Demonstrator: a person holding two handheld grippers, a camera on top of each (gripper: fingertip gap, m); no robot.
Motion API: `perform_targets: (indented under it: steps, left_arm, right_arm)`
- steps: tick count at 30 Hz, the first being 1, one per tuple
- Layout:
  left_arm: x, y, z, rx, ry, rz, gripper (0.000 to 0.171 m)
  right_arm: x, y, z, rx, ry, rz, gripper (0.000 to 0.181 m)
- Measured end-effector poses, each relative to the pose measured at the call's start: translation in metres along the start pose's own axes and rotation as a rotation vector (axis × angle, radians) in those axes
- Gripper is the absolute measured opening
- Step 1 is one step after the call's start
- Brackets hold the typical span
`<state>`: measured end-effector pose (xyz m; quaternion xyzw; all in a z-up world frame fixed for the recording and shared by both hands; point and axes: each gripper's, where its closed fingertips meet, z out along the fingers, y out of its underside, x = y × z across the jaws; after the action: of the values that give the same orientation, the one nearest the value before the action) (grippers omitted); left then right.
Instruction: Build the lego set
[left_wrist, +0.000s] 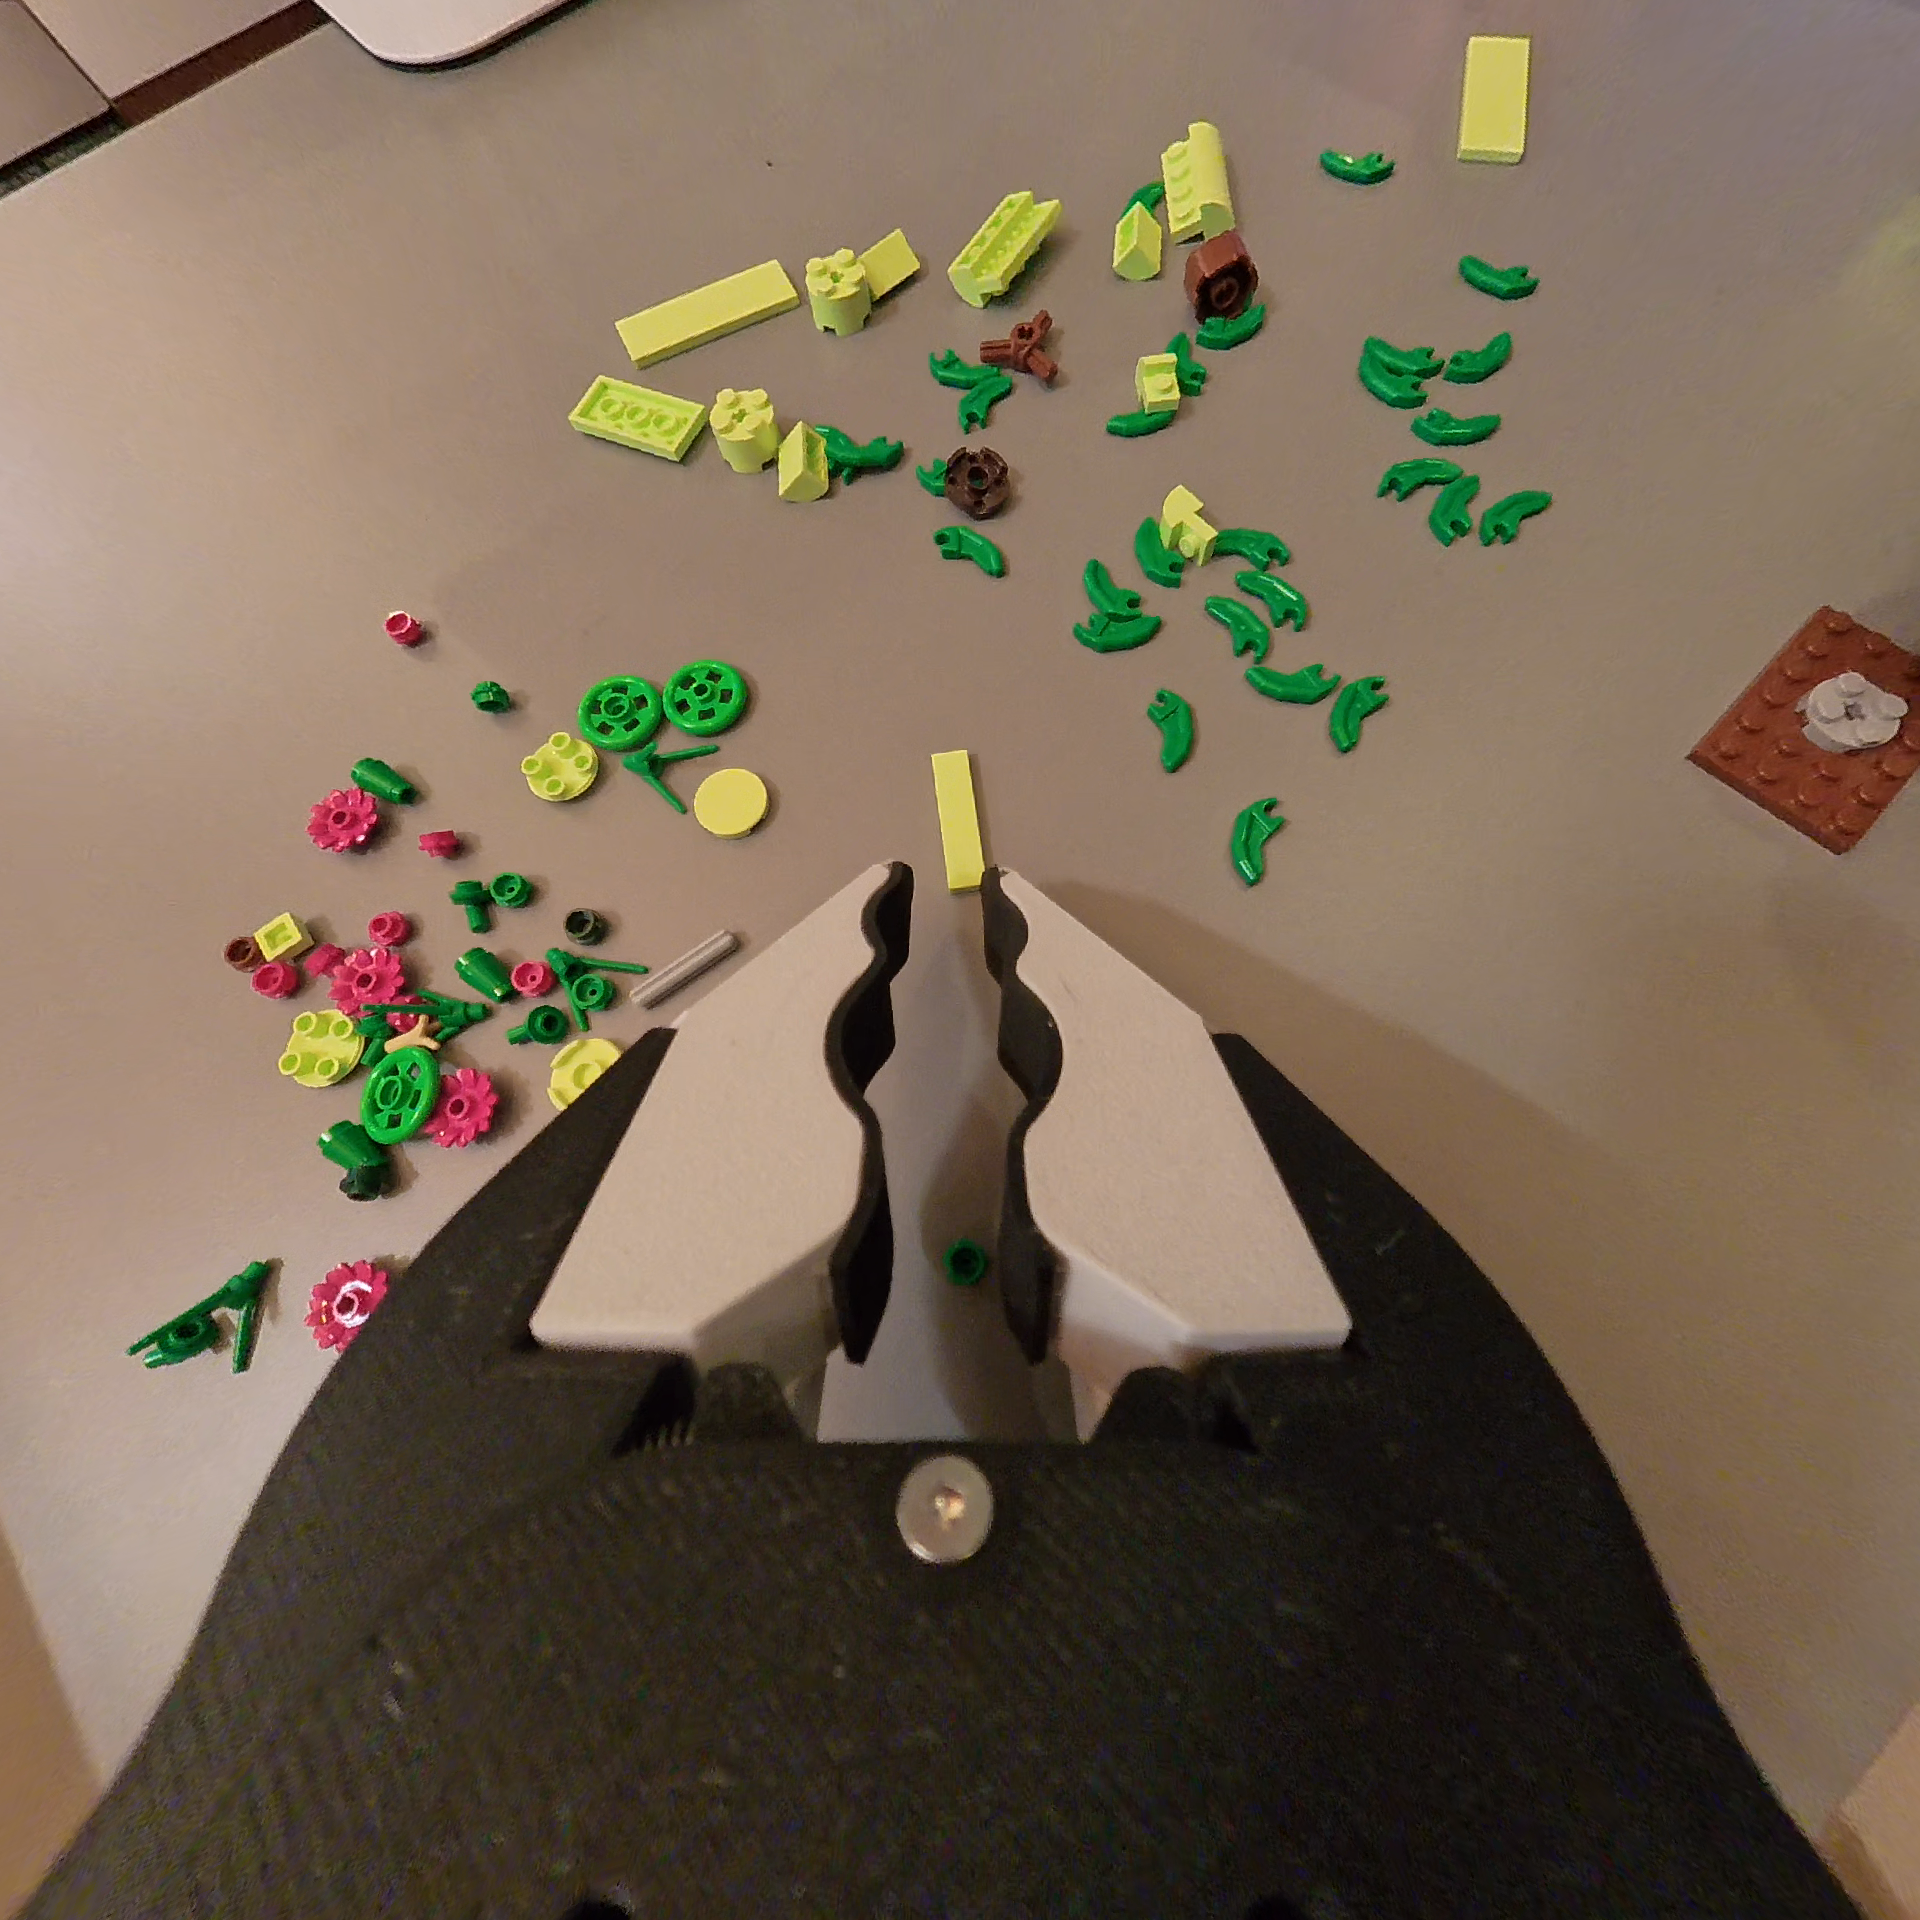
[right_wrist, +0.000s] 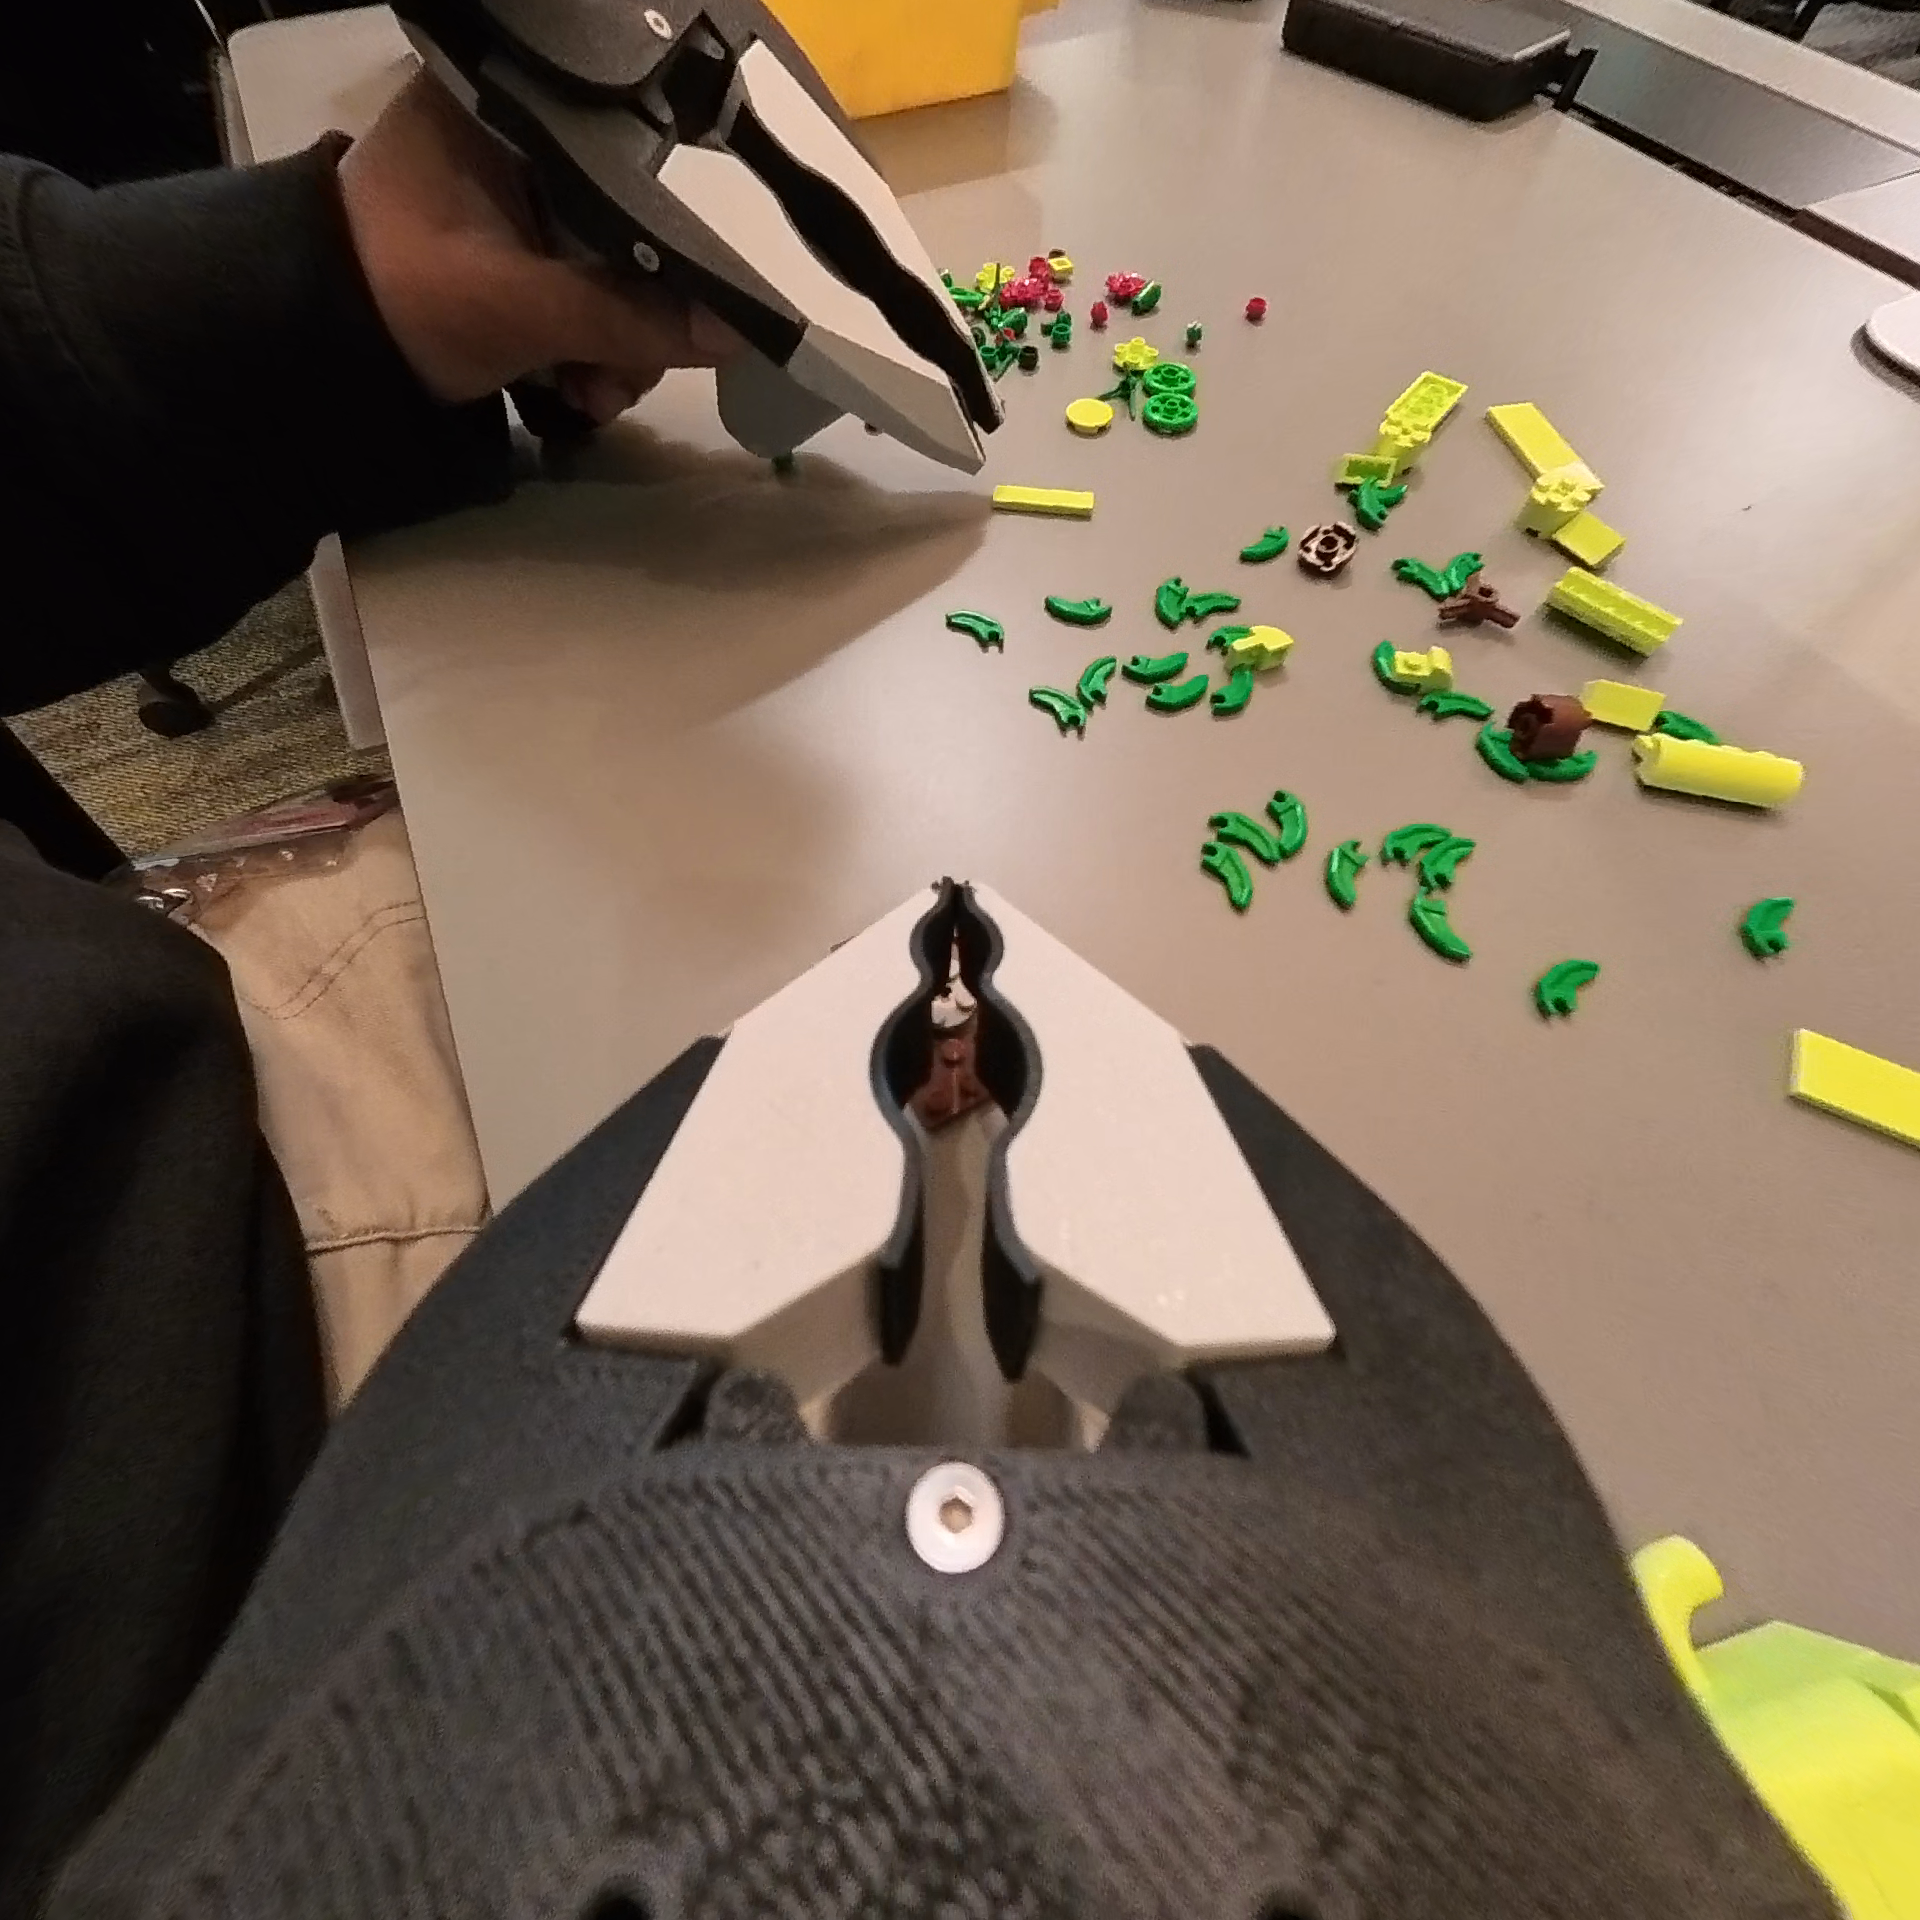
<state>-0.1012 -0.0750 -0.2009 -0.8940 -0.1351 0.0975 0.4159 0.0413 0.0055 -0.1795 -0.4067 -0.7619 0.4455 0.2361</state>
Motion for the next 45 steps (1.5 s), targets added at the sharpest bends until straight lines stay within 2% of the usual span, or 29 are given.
perform_targets:
  steps: [19,21,26,29,31,35,38,45]
  left_arm:
    - [-0.007,0.002,-0.002,-0.001,-0.033,-0.011,0.011]
    - [-0.017,0.001,-0.005,0.008,-0.084,-0.030,0.000]
    - [-0.051,0.001,-0.023,0.052,-0.213,-0.087,0.000]
    - [-0.088,0.013,-0.041,0.017,-0.397,-0.050,0.000]
    - [-0.107,0.020,-0.052,0.026,-0.458,-0.086,0.000]
    - [-0.125,0.030,-0.065,0.108,-0.401,-0.268,0.009]
    - [-0.133,0.038,-0.068,0.124,-0.376,-0.344,0.017]
    - [-0.137,0.048,-0.064,0.067,-0.396,-0.358,0.024]
  right_arm:
    - [0.000,0.000,0.000,0.001,-0.003,0.004,0.000]
    - [0.000,0.000,0.000,0.002,-0.003,0.003,0.000]
    - [0.000,0.000,-0.001,0.003,-0.004,0.003,0.000]
    - [0.000,0.000,0.000,0.002,-0.004,0.003,0.000]
    - [0.000,0.000,-0.001,0.002,-0.004,0.001,0.000]
    - [-0.001,0.000,-0.001,0.003,-0.003,-0.002,0.000]
    - [-0.001,0.000,-0.001,0.002,-0.003,-0.006,0.000]
    - [-0.002,0.000,-0.001,0.003,-0.001,-0.015,0.000]
